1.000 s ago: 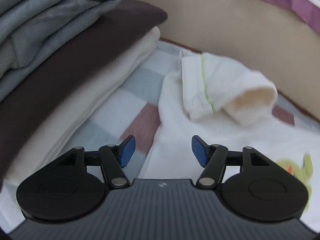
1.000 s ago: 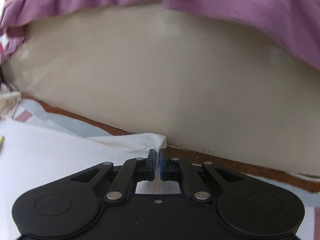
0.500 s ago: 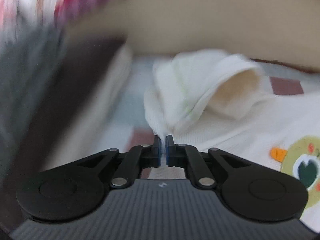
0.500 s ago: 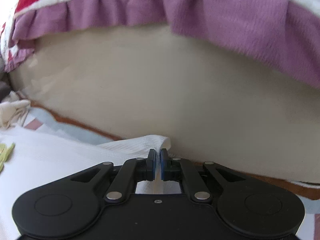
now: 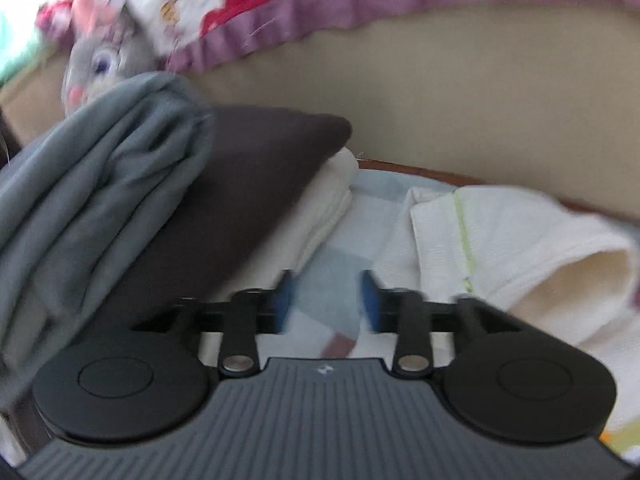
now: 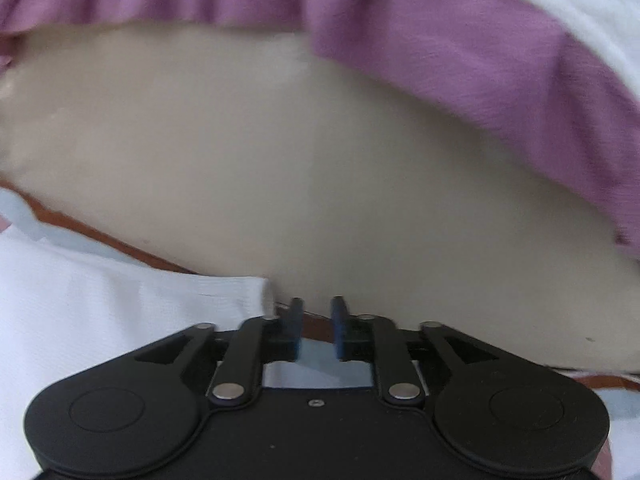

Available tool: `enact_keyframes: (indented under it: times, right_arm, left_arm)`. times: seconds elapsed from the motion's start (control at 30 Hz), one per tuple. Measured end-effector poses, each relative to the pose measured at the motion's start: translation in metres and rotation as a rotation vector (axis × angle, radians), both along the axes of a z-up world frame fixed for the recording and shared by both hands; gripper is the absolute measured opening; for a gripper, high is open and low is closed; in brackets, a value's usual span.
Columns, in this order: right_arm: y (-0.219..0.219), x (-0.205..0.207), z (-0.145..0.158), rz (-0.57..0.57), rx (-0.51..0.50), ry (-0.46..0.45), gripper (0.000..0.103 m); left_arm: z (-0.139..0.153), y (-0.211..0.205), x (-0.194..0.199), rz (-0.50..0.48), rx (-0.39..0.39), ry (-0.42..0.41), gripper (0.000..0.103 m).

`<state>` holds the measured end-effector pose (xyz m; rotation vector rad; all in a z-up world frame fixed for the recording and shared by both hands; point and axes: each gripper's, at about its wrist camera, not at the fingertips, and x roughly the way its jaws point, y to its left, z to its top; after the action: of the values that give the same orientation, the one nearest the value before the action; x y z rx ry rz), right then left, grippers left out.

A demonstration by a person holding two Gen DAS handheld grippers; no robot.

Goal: Fold clothes

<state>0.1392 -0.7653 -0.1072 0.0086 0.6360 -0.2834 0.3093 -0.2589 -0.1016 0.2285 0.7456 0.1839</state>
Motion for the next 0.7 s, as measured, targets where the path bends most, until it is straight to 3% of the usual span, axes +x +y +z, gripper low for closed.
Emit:
enact_keyframes:
  times: [0.03, 0.07, 0.17, 0.27, 0.4, 0.47, 0.57, 0.63, 0.7]
  right_arm:
    - [-0.002, -0.004, 0.007, 0.002, 0.039, -0.019, 0.048]
    - [-0.003, -0.009, 0.014, 0.014, 0.088, -0.048, 0.050]
    - [0.002, -0.019, 0.032, 0.088, 0.219, -0.090, 0.050]
    - [0.015, -0.027, 0.044, 0.207, 0.336, -0.093, 0.050]
    - [0.062, -0.050, 0.058, 0.576, 0.415, 0.028, 0.050]
    - [0.095, -0.070, 0.060, 0.776, 0.368, 0.136, 0.050]
    - [0.135, -0.108, 0.057, 1.018, 0.229, 0.229, 0.050]
    - [0.154, -0.123, 0.050, 1.095, 0.155, 0.280, 0.049]
    - [0.164, -0.122, 0.044, 1.093, 0.100, 0.293, 0.049]
  left_arm:
    - [0.007, 0.003, -0.009, -0.019, -0.005, -0.008, 0.054]
    - [0.013, 0.005, -0.018, -0.035, -0.007, -0.013, 0.055]
    - [0.028, 0.021, -0.040, -0.033, -0.027, 0.021, 0.055]
    - [0.040, 0.038, -0.079, -0.041, -0.101, 0.031, 0.055]
    - [0.050, 0.063, -0.136, -0.041, -0.178, 0.070, 0.055]
    - [0.053, 0.076, -0.164, -0.066, -0.206, 0.079, 0.055]
    - [0.047, 0.091, -0.201, -0.131, -0.240, 0.141, 0.055]
    - [0.037, 0.095, -0.222, -0.172, -0.249, 0.202, 0.065]
    - [0.027, 0.095, -0.239, -0.219, -0.235, 0.255, 0.072]
